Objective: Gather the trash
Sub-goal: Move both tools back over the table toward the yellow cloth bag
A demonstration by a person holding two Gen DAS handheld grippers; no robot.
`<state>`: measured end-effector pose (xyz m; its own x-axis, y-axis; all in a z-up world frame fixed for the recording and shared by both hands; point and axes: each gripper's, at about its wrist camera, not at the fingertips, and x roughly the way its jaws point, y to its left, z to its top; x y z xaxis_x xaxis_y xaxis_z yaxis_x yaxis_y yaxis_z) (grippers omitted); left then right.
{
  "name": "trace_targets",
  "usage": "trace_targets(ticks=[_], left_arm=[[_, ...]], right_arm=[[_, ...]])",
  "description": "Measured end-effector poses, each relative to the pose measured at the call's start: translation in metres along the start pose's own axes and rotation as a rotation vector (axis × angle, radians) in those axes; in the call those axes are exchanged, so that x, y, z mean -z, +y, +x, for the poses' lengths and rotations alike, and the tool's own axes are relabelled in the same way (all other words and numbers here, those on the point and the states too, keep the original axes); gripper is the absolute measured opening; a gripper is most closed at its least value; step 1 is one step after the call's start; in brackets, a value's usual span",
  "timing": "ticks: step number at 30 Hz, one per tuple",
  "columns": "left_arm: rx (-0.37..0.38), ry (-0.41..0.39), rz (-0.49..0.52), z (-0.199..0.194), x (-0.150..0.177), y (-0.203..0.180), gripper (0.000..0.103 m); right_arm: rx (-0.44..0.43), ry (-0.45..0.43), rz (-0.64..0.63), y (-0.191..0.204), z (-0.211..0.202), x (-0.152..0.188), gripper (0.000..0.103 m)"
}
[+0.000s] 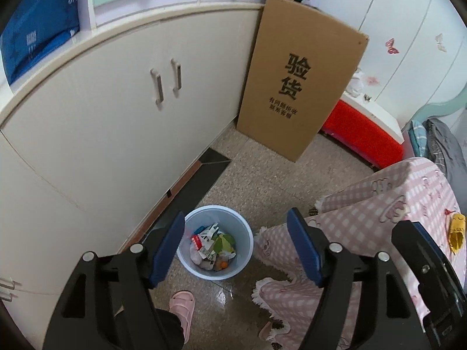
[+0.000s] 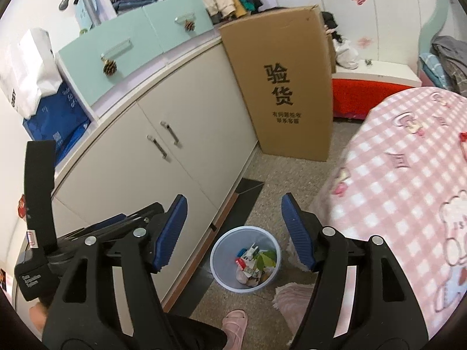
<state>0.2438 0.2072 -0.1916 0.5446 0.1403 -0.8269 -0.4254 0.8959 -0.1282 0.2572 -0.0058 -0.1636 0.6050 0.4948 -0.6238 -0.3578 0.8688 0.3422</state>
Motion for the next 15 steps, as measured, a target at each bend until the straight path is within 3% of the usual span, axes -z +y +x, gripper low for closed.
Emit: trace_targets(ticks=[6,15], left_arm=[[0.045,-0.045,0.067,-0.025,0.004,-0.041,0.073],[0.145,-0.057,0.229,-0.039,0.017,-0.146,0.076]], right_arm=[[0.067,-0.087,0.069,-0.041,-0.044,-0.007,0.076],[0.285,-0.235,0.268,-0.147,-0.112,-0.008,0.088]])
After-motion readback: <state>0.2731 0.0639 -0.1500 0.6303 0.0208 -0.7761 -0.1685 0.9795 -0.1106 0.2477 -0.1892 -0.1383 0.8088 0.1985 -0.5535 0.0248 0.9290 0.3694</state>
